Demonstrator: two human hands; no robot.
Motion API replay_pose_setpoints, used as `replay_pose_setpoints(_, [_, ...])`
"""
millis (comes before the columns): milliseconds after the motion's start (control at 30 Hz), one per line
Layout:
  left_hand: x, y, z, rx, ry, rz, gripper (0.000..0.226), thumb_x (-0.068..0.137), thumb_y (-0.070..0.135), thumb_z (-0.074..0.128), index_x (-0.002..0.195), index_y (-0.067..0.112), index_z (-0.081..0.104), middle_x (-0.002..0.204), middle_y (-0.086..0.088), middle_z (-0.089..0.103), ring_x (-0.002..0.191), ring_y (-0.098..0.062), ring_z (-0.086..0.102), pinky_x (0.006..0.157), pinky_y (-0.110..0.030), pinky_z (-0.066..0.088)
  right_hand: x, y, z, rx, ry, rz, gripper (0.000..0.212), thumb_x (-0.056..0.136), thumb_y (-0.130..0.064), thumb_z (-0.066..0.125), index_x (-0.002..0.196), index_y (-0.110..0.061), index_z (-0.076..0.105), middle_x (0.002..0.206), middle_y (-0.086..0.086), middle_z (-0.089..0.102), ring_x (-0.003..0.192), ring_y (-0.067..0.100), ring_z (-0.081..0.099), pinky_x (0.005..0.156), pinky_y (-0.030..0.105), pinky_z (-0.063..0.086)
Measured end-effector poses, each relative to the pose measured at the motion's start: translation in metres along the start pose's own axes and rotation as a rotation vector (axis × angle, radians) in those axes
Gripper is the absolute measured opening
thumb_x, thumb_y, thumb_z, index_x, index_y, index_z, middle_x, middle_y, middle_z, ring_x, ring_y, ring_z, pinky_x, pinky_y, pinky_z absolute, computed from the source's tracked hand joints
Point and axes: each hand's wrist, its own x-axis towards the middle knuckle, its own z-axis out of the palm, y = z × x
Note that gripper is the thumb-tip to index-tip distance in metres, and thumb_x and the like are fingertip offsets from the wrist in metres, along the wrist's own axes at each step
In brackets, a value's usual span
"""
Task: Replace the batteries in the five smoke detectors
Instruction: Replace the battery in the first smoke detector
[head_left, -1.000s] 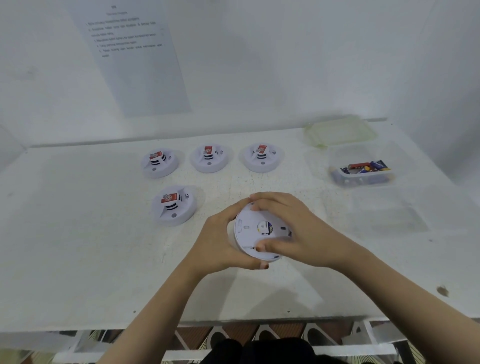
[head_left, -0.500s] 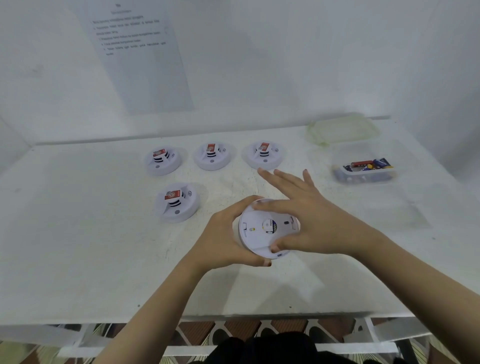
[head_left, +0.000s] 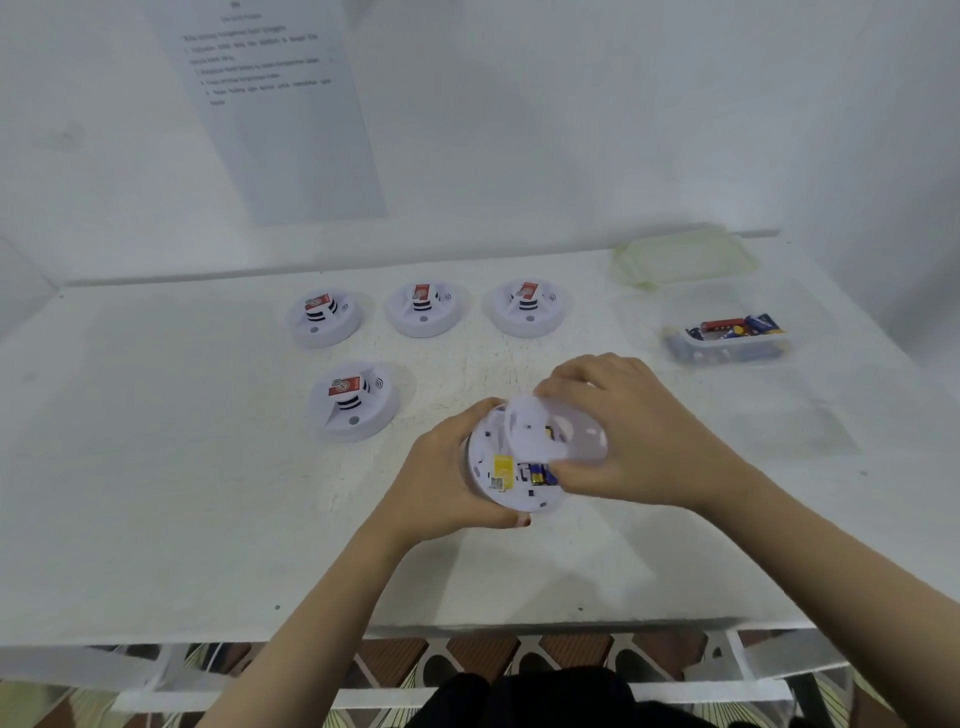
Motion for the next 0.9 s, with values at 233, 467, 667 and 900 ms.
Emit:
replay_pose_setpoints(233, [-0.015, -0.014, -0.007, 0.01, 0.117, -0.049, 0.083, 0.047, 0.044, 0.084, 0.123, 0.04, 0.051, 0.113, 0.023, 0.062, 0.106, 0.0, 0.061, 0.084, -0.013, 0.05, -0.012, 0.022, 0.025, -0.226, -0.152, 0.34, 0.049, 0.08, -0.038, 0.06, 0.124, -0.018, 0.054, 0.118, 0.002, 0.052, 0.106, 0.022, 0.045, 0.088, 0.03, 0.028])
replay_pose_setpoints(467, [-0.015, -0.009, -0.006, -0.042, 0.129, -0.028, 0.089, 0.048, 0.042, 0.086, 0.128, 0.034, 0.049, 0.119, 0.018, 0.061, 0.112, -0.008, 0.061, 0.09, -0.029, 0.055, -0.01, 0.014, 0.025, 0.163, -0.049, 0.23, 0.049, 0.086, -0.043, 0.056, 0.132, -0.027, 0.051, 0.131, -0.008, 0.053, 0.117, 0.006, 0.045, 0.102, 0.03, 0.036])
replay_pose_setpoints(667, [-0.001, 0.004, -0.009, -0.036, 0.107, 0.035, 0.09, 0.049, 0.038, 0.088, 0.13, 0.028, 0.05, 0.115, 0.012, 0.063, 0.108, -0.017, 0.063, 0.084, -0.039, 0.058, -0.002, -0.004, 0.007, 0.092, 0.003, 0.0, 0.052, 0.079, -0.048, 0.059, 0.124, -0.021, 0.059, 0.121, -0.004, 0.061, 0.107, 0.01, 0.055, 0.091, 0.029, 0.042])
replay_pose_setpoints(900, [0.013, 0.014, -0.009, -0.055, 0.035, 0.02, 0.093, 0.047, 0.031, 0.091, 0.131, 0.025, 0.051, 0.113, 0.007, 0.066, 0.105, -0.02, 0.064, 0.084, -0.041, 0.057, -0.002, 0.002, -0.01, -0.167, -0.002, -0.06, 0.051, 0.075, -0.052, 0.051, 0.106, -0.017, 0.07, 0.1, -0.001, 0.071, 0.086, 0.021, 0.066, 0.082, 0.036, 0.044])
